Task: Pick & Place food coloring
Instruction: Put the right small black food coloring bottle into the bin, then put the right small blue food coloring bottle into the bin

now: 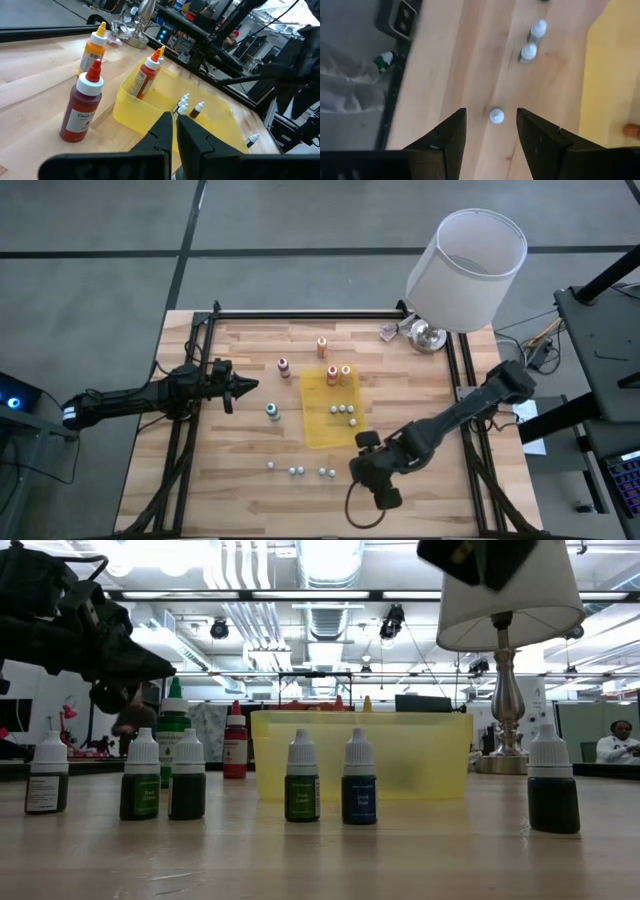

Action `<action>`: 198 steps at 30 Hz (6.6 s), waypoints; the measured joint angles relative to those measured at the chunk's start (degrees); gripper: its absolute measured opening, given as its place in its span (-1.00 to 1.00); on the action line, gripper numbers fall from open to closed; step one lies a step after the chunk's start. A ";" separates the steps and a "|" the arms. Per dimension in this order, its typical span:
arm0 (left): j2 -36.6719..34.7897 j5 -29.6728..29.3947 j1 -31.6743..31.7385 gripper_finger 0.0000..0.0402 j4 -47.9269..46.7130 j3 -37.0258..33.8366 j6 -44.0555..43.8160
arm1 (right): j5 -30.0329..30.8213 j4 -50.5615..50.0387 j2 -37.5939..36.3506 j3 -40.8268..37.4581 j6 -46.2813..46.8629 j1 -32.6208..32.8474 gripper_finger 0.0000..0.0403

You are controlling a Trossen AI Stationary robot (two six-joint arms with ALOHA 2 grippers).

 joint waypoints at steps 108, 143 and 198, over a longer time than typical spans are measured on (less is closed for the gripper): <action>0.42 -0.02 -0.01 -1.00 -0.02 0.00 0.00 | 0.23 -4.94 7.92 1.63 -0.74 -1.40 -0.92; 0.42 -0.02 0.01 -1.00 -0.02 0.00 0.00 | -1.35 -2.95 8.46 1.48 -32.29 0.24 0.00; 0.44 -0.02 0.01 -1.00 -0.02 0.00 0.00 | -0.11 2.16 8.35 6.03 -15.63 -5.03 0.00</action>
